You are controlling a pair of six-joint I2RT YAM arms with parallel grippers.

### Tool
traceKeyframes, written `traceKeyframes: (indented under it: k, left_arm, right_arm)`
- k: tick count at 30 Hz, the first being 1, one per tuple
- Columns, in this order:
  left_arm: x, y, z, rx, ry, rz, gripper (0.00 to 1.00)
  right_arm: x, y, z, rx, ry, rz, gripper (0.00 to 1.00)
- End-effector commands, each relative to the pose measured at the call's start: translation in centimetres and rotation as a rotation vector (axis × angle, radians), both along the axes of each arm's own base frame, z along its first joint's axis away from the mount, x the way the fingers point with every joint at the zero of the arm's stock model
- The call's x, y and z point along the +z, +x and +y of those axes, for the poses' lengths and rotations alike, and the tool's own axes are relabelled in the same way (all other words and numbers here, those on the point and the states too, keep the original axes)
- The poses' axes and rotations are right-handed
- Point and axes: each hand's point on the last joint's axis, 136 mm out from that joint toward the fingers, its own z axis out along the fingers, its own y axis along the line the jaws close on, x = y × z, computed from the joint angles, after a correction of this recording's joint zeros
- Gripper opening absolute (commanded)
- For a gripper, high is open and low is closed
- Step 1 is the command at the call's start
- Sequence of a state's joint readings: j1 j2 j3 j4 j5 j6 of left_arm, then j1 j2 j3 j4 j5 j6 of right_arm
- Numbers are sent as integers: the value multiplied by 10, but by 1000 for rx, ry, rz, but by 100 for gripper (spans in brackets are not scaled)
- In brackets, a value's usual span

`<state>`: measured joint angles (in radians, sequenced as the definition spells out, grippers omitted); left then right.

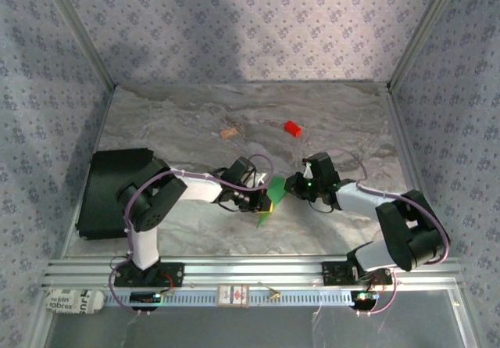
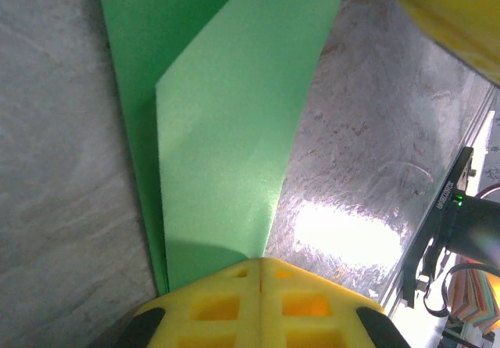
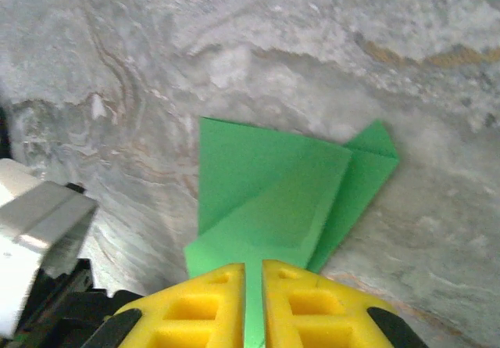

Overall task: Fold a paper plane with a square sheet of paper (pick it up from the middle)
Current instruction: Fold the wing for the fifth time at the center of the table.

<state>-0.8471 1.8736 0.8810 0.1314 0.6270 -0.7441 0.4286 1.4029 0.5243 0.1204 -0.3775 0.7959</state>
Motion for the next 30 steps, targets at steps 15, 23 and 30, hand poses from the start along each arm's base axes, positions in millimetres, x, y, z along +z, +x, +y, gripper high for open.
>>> traceKeyframes:
  k: [15, 23, 30]
  left_arm:
    - [-32, -18, 27, 19, 119, 84, 0]
    - [-41, -24, 31, 10, 134, 123, 0]
    - [-44, -26, 31, 7, 138, 138, 0]
  right_arm:
    - [-48, -2, 14, -14, -64, 82, 13]
    - [-47, 9, -7, -62, -43, 79, 14]
    - [-43, 22, -23, -103, -54, 80, 14]
